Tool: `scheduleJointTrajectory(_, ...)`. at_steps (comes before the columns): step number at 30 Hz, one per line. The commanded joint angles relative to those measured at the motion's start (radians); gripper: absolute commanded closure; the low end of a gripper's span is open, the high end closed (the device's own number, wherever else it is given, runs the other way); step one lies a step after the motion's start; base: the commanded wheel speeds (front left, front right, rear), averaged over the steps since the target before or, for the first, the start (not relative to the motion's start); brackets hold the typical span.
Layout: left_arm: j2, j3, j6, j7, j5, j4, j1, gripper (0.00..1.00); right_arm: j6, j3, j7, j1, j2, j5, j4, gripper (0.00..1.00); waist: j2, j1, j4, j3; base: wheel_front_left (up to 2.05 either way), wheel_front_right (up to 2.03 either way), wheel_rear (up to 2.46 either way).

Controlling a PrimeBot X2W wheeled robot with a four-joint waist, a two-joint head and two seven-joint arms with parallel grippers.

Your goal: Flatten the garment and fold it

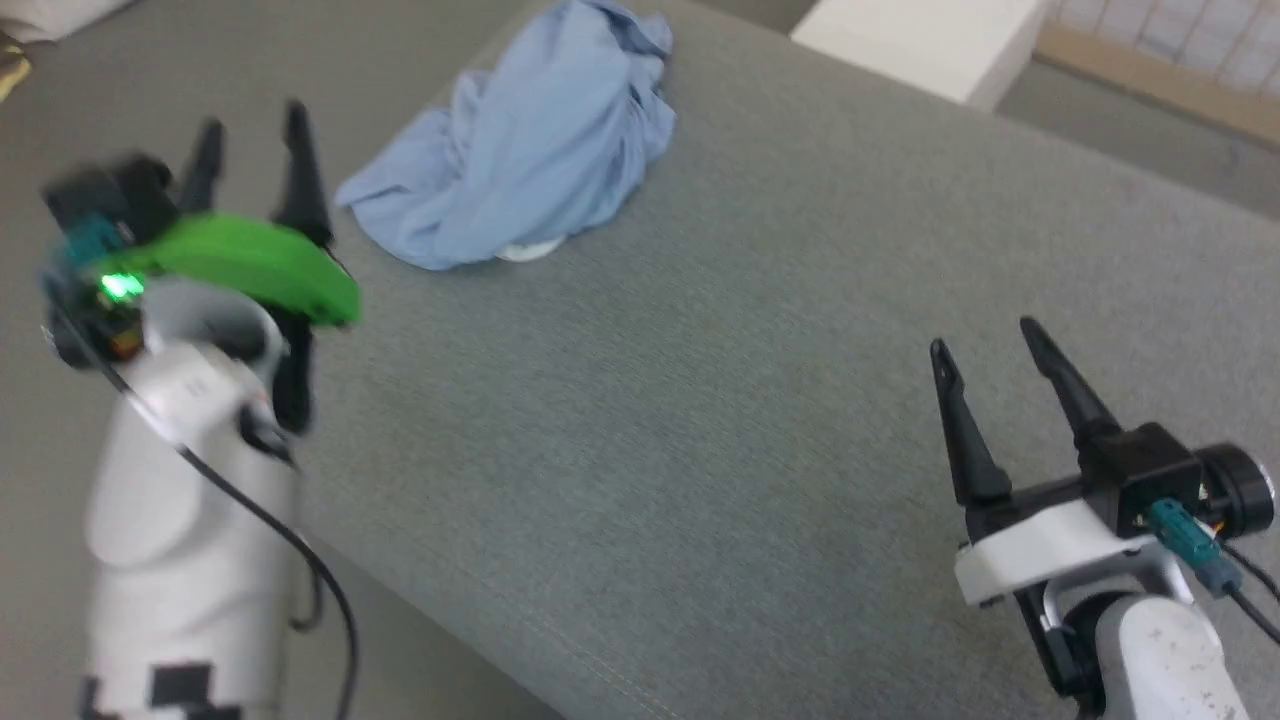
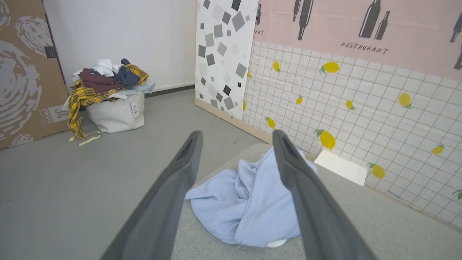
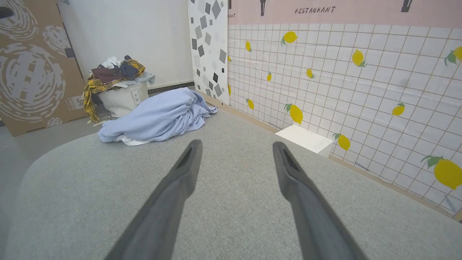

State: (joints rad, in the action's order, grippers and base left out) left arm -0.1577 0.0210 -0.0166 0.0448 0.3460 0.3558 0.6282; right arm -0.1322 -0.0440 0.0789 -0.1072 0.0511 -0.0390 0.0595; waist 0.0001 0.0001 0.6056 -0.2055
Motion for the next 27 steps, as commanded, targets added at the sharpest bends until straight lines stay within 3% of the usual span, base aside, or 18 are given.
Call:
scheduleJointTrajectory(1,-0.030,0.016,0.013,-0.028,0.017,0.020,0.054,0.00,0.002,-0.005,-0.005,-0.030,0.009,-0.009,0.015,0.00,-0.0001,-0.0001,-0.211,-0.252,0.00,0.00,0.00)
scheduleJointTrajectory(12,-0.198,0.094,0.081,-0.304,0.145,0.075,0.245,0.00,0.002,-0.007,0.008,-0.138,0.028,-0.006,0.058,0.00,-0.0001,-0.0001,-0.390,-0.491,0.00,0.00,0.00)
scheduleJointTrajectory(22,-0.244,0.144,-0.014,-0.594,0.224,0.074,0.205,0.00,0.002,-0.008,0.049,-0.180,0.017,0.006,0.030,0.00,-0.0001,-0.0001,-0.464,-0.559,0.00,0.00,0.00)
scheduleJointTrajectory(27,-0.267,0.156,-0.099,-0.731,0.222,0.077,0.125,0.00,0.002,-0.010,0.071,-0.184,0.011,0.015,-0.001,0.00,-0.0001,-0.0001,-0.489,-0.539,0.00,0.00,0.00)
